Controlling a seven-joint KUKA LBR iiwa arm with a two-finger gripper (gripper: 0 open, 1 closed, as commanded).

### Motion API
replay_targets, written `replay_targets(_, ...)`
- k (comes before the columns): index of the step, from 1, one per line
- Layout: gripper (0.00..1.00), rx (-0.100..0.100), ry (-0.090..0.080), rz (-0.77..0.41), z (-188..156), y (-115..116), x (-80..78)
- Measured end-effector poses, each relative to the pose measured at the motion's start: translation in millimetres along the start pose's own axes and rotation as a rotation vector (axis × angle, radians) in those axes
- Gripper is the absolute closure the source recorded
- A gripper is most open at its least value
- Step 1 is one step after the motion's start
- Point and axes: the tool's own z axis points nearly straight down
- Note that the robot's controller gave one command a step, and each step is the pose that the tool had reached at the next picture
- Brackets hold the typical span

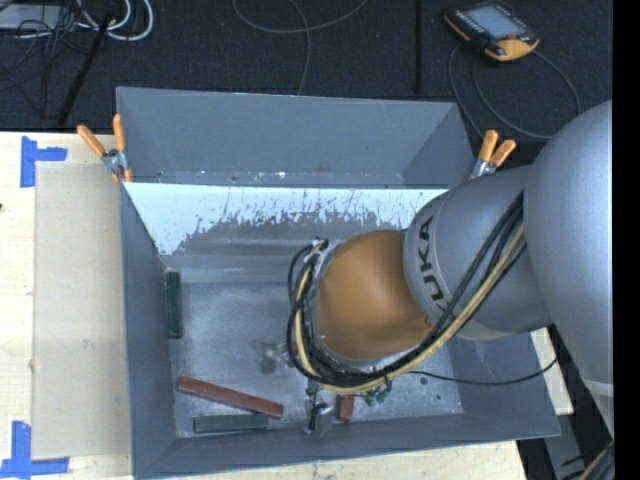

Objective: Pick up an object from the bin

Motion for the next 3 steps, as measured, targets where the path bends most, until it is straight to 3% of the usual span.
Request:
replay_targets(2,0.00,0.001,-0.001,0.015,5,-4,0.4)
replay_targets(3,0.00,0.000,0.012,0.077,-31,30,-14.1)
